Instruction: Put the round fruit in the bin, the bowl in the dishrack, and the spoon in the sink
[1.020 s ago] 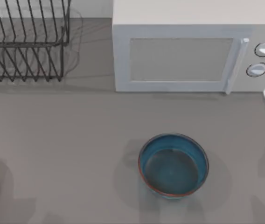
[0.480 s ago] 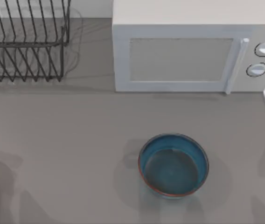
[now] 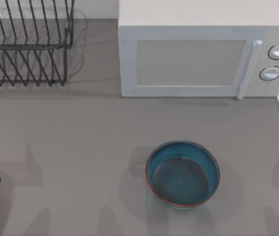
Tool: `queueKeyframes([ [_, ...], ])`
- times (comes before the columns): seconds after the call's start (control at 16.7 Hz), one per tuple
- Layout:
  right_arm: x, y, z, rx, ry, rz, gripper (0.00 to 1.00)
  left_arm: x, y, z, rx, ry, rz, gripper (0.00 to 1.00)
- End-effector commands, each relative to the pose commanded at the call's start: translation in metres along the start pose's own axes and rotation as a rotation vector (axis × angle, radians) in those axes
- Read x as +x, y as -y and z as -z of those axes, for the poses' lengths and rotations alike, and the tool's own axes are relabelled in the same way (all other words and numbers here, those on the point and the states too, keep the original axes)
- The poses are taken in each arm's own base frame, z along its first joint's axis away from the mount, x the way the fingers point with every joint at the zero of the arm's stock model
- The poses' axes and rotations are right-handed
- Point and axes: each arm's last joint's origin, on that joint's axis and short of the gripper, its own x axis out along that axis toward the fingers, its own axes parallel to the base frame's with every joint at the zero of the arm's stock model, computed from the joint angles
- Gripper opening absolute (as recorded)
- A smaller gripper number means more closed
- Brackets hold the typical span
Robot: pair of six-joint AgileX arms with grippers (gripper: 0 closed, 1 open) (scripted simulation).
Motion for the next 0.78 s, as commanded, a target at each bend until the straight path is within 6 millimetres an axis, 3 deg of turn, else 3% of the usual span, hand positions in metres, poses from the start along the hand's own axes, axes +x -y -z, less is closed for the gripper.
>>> queueKeyframes([
  [0.48,0.000,0.000,0.000,0.000,0.000,0.000,1.00,-0.001,0.001,-0.004,-0.021,0.014,0.010,1.00],
  [0.78,0.000,0.000,0.000,0.000,0.000,0.000,1.00,0.003,0.012,-0.037,-0.056,-0.119,0.122,1.00],
])
